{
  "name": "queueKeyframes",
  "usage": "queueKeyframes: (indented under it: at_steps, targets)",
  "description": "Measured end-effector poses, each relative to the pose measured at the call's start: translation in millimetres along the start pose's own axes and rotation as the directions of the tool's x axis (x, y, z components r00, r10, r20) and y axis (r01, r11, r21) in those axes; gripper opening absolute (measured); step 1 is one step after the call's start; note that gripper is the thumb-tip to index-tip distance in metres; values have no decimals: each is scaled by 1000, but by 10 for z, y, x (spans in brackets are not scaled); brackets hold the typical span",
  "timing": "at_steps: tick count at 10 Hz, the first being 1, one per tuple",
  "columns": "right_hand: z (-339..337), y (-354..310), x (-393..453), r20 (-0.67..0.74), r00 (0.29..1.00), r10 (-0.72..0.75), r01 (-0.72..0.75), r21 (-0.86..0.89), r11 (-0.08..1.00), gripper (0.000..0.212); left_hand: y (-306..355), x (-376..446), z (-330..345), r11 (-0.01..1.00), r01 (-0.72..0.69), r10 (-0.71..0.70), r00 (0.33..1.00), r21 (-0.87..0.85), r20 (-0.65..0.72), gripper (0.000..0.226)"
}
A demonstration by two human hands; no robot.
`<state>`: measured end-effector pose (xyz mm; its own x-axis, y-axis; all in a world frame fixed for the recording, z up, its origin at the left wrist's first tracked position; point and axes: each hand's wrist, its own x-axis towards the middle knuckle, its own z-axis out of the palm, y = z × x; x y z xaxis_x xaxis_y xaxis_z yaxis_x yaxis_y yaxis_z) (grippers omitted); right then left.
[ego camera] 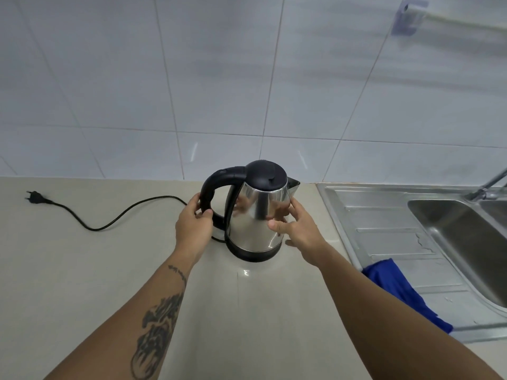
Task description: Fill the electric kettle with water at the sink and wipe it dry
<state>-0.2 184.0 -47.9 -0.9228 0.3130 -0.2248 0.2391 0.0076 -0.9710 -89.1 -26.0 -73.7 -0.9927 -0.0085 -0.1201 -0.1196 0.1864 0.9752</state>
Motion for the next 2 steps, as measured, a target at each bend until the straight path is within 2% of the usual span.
queueKeyframes:
  at_steps: [1, 2]
  targets:
    - [-146, 119, -122, -15, 995, 96, -97, -9, 995, 102, -18, -152, -52, 990, -7, 8, 1000, 144, -7, 52]
    - [-341, 141, -325, -42, 994, 102, -106, -103, 989, 96, 10, -314, -104, 954, 21, -20, 1000, 300, -7, 57]
